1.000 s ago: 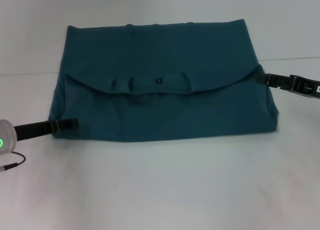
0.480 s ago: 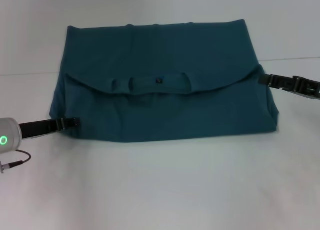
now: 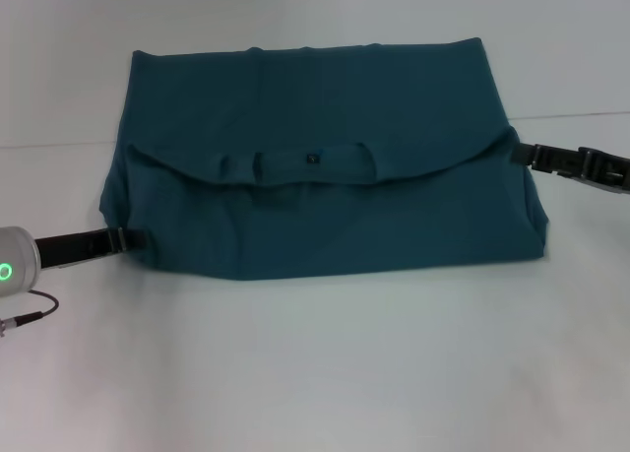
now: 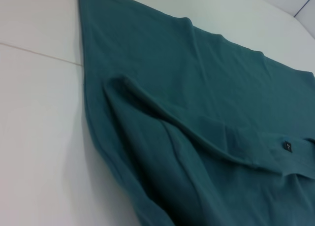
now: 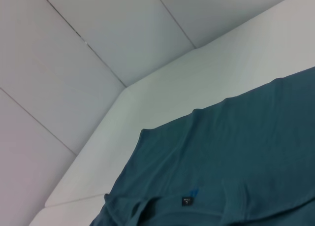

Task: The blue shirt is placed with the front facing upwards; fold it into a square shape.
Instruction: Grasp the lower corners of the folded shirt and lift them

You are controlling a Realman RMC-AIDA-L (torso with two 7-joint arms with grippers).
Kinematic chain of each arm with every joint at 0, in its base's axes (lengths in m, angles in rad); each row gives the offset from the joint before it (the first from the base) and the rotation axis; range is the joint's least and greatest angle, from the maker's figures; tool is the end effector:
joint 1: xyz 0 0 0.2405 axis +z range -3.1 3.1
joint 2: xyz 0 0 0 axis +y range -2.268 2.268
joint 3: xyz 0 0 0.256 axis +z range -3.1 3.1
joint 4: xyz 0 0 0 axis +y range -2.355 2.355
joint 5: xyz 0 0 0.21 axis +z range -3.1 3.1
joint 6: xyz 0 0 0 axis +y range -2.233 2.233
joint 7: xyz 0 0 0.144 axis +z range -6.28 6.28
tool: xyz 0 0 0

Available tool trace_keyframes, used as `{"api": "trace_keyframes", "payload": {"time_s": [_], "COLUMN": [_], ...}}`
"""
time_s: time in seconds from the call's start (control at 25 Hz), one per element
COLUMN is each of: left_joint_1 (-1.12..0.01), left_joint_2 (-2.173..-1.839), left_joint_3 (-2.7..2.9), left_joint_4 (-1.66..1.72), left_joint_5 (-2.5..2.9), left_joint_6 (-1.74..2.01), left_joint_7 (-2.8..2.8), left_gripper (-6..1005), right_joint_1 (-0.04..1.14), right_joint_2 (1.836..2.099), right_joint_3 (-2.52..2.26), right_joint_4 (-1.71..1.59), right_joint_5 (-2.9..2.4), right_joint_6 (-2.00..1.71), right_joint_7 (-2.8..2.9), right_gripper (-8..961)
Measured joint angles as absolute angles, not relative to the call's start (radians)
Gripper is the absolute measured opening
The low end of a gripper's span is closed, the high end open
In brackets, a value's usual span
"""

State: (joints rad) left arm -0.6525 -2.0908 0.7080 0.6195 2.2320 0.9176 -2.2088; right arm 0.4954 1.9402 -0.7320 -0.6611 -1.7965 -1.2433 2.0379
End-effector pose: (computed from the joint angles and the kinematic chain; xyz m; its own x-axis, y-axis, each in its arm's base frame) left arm -0.2959 0.4070 -0.0021 0.3186 0.7504 0.5792 0.9436 -0.1927 -0.2694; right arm 0.3053 0.3786 0.0779 0.2911 -0.6324 -0.7178 -0.9334 -0.3522 -0.0683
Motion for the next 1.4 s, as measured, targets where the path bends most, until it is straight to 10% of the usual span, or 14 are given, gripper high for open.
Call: {"api": "trace_keyframes", "payload": {"time_s": [0.12,0.52,1.04,1.4], "left_joint_1": [-0.653,-0.678,-0.667,-0.665], "left_joint_2": [-2.089,-2.044,-2.020,-2.021], "left_joint_3": [0.706,0.650,0.584,0.583], "left_joint_4": [0.623,0.655,0.646,0.645], "left_joint_5": [2.232,2.221,2.230,2.230], "left_joint_6": [0.925,1.127,1.177,1.190], "left_joint_7": [-2.217,-2.368,-2.400,-2.403], "left_gripper": [32,31,31,32], "right_joint_1": [0.501,0.532,0.635,0.683], "right_joint_2": [1.938,1.916,1.807,1.812], "right_joint_3": [-0.731,-0.729,-0.732,-0.727], "right_joint_4": [-0.661,-0.666,-0.667,-0.611], "right_joint_5": [-1.820,-1.920,-2.195,-2.379], "right_joint_6": [-1.248,-1.244,-1.288,-1.274], "right_joint_7": [2.049,2.157,2.446,2.492], "right_gripper": [595,584,570,560]}}
